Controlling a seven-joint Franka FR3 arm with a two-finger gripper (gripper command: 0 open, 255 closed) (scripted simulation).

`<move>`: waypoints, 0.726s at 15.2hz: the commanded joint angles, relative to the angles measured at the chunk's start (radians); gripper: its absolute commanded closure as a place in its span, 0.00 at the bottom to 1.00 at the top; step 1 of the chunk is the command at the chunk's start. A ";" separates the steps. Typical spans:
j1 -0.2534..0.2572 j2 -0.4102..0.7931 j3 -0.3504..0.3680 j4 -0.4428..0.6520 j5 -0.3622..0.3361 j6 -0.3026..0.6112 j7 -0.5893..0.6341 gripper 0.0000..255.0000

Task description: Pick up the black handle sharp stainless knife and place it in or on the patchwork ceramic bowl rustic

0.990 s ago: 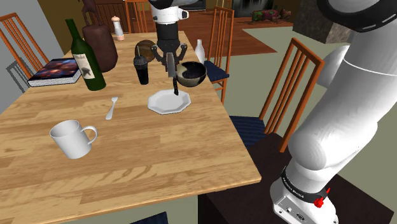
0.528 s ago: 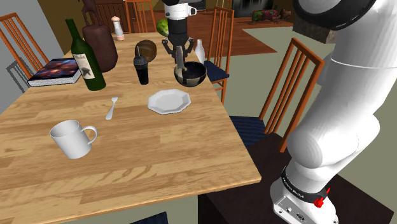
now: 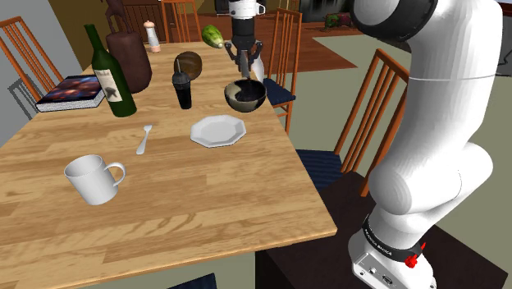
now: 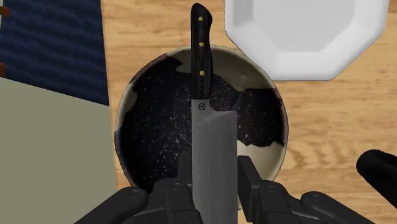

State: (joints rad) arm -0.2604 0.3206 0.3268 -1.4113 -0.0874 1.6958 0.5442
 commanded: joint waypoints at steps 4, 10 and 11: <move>-0.006 0.011 -0.004 -0.042 -0.003 0.053 -0.007 1.00; -0.010 0.015 -0.006 -0.118 -0.006 0.132 -0.006 1.00; -0.010 0.016 -0.007 -0.129 -0.006 0.145 -0.005 1.00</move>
State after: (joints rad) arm -0.2684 0.3356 0.3212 -1.5277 -0.0931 1.8258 0.5412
